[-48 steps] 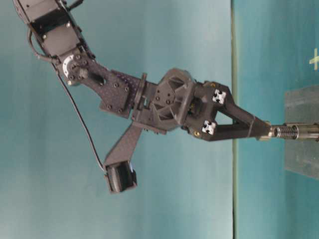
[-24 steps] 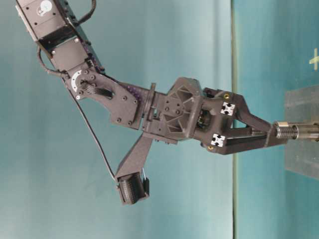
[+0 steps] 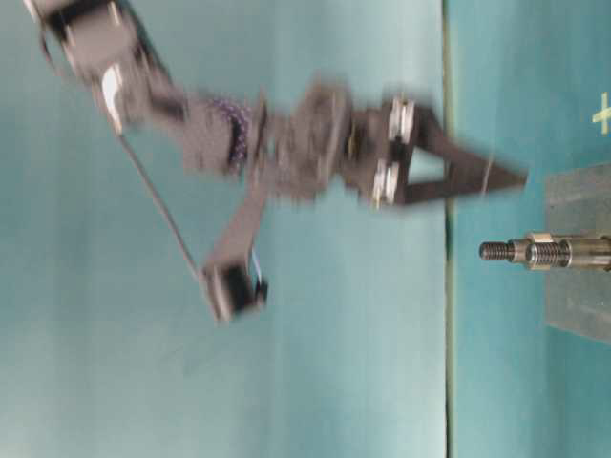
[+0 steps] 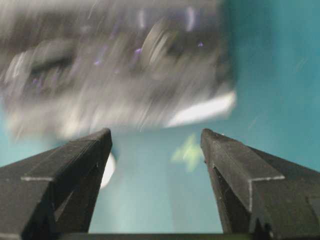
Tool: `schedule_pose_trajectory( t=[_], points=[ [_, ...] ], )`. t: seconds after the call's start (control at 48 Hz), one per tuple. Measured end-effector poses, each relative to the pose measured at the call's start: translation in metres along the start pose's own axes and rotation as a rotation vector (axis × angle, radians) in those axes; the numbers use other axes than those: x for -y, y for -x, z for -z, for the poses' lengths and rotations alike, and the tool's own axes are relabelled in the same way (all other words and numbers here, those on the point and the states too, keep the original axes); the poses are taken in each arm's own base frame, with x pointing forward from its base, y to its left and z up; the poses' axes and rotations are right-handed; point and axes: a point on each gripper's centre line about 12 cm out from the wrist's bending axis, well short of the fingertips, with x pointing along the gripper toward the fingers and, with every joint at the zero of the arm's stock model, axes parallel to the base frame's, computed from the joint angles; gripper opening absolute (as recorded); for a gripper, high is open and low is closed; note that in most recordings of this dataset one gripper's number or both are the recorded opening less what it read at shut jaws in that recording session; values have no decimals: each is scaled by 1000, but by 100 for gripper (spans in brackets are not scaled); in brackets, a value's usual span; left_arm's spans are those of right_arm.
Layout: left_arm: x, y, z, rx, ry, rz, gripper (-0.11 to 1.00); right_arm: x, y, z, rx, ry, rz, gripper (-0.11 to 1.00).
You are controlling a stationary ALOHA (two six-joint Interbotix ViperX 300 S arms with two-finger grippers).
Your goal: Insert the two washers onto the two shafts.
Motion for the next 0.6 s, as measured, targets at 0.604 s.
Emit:
schedule_pose_trajectory(
  t=[0.604],
  points=[
    [1, -9, 5, -9, 2, 2, 0, -42, -42, 35, 7, 61, -29, 77]
  ],
)
